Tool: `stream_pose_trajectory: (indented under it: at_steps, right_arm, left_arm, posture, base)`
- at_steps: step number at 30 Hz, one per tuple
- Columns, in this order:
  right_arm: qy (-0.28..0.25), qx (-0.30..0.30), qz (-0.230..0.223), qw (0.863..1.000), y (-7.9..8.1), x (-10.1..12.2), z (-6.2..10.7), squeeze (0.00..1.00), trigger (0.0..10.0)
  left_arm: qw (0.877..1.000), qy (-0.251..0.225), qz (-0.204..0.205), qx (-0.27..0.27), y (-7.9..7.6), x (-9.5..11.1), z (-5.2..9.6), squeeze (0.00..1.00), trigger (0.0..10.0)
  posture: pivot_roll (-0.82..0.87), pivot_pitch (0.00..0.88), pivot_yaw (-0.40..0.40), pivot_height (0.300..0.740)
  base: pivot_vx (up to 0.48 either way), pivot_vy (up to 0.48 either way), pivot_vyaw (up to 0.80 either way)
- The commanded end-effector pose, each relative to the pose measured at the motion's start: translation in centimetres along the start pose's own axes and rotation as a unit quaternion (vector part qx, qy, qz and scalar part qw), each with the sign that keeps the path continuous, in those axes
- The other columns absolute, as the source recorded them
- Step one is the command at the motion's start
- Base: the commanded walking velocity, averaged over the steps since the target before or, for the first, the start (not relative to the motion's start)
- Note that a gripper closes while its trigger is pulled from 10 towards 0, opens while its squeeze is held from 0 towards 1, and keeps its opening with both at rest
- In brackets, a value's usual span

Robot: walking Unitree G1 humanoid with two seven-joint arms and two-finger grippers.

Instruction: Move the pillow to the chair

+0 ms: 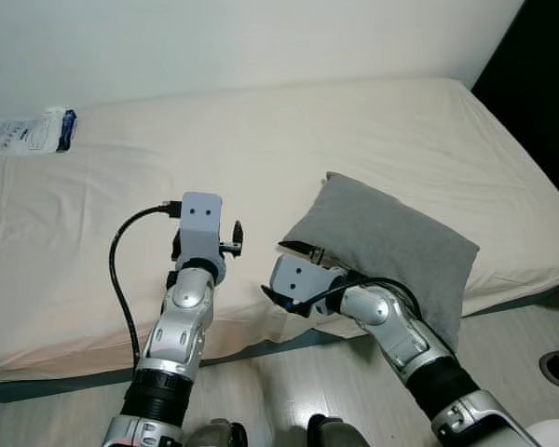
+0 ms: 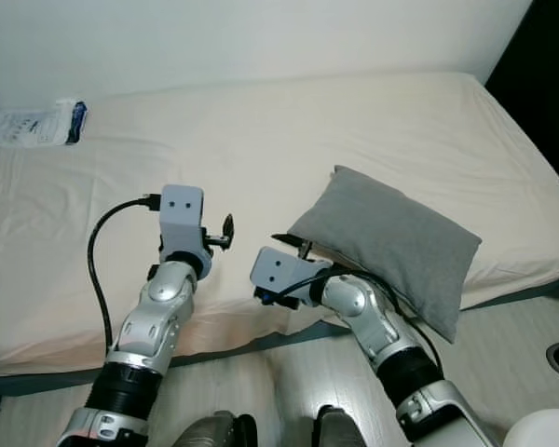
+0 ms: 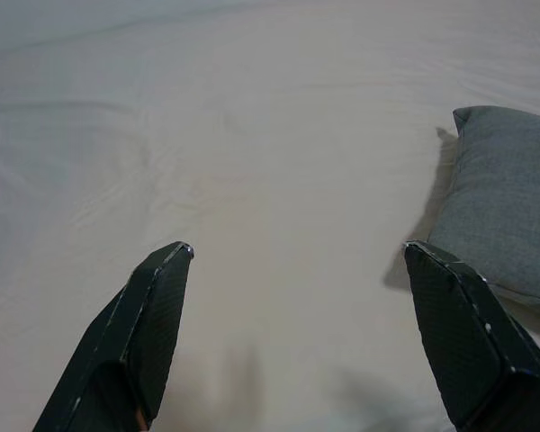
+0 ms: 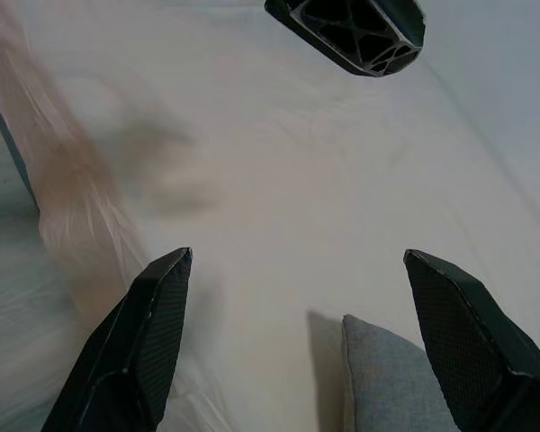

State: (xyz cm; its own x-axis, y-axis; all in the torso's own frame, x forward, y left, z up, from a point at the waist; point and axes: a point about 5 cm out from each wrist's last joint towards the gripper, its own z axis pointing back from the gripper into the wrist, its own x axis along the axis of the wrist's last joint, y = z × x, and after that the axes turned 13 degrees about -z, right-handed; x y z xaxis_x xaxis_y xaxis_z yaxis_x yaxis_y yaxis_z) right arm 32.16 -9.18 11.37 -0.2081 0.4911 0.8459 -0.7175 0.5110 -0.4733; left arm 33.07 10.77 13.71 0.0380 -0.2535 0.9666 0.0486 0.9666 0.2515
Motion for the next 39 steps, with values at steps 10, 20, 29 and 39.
stream_pose_trajectory:
  at_steps: [10,20,29,39]
  right_arm:
    - [-0.002,0.002,-0.005,1.0,0.18,-0.08,0.14,0.0,10.0]
    - [-0.002,0.002,-0.005,1.0,0.44,-0.29,0.27,0.0,10.0]
    - [-0.001,0.002,-0.005,1.0,0.44,-0.36,0.35,0.0,10.0]
    - [-0.001,0.002,-0.005,1.0,0.37,-0.39,0.36,0.0,10.0]
  left_arm:
    - [1.0,0.013,0.003,-0.001,-0.14,-0.67,0.27,0.0,10.0]
    - [1.0,0.012,0.004,-0.002,-0.3,-0.83,0.35,0.0,10.0]
    - [1.0,0.012,0.003,0.0,-0.18,-0.85,0.28,0.0,10.0]
    - [1.0,0.012,0.005,0.001,-0.21,-0.81,0.26,0.0,10.0]
  posture:
    - [-0.04,0.237,0.018,0.74]
    - [-0.04,0.212,0.016,0.74]
    - [-0.04,0.212,0.013,0.74]
    - [-0.04,0.213,0.012,0.74]
  base:
    - [0.0,0.0,0.0]
    - [0.0,0.0,0.0]
    - [0.0,0.0,0.0]
    - [0.0,0.0,0.0]
